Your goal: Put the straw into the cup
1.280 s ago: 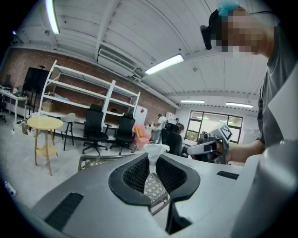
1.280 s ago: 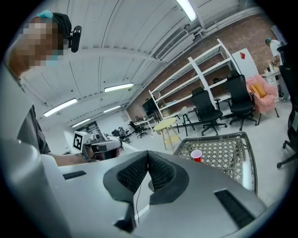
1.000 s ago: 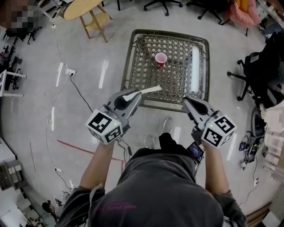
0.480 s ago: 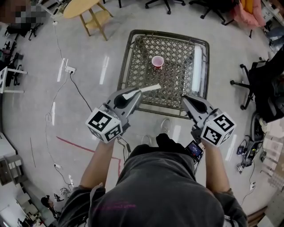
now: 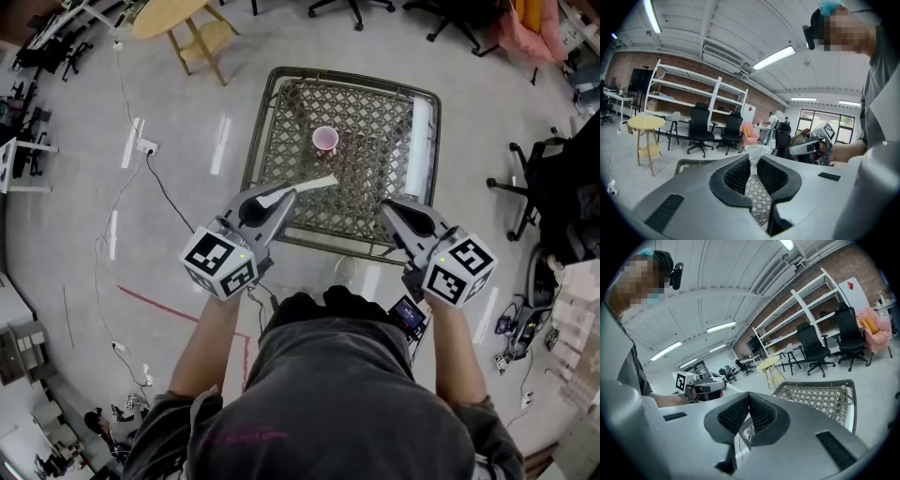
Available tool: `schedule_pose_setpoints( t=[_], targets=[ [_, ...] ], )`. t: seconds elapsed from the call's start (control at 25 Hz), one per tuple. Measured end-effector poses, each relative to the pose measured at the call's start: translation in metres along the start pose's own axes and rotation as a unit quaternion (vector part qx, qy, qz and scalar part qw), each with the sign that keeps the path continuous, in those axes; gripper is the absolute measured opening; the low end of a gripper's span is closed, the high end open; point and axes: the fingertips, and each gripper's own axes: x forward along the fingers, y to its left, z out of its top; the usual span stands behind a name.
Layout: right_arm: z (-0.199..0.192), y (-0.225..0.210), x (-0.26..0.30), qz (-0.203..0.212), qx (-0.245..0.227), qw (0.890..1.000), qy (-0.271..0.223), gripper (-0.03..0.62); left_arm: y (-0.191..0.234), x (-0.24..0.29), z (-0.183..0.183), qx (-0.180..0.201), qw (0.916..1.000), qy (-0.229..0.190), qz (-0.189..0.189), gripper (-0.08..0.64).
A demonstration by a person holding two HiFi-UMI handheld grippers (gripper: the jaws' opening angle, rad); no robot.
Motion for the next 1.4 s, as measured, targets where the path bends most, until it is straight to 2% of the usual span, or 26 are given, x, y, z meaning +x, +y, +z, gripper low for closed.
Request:
schedule_pose_setpoints(
  t=[0.64,1.4],
  targets=[
    [0.013,-0.028,0.034,0.014,0.002,1.0,0.018,0.014,0.034,0.021,0.004,-0.008,0.9999,0.004,0.013,0.051],
    [0.024,-0.064,0.097,-0.042,0.037,0.998,0.022,0.014,0.121,0.066,0.001,-0.018,0.9985,0.036,-0.037,0.051]
  ],
)
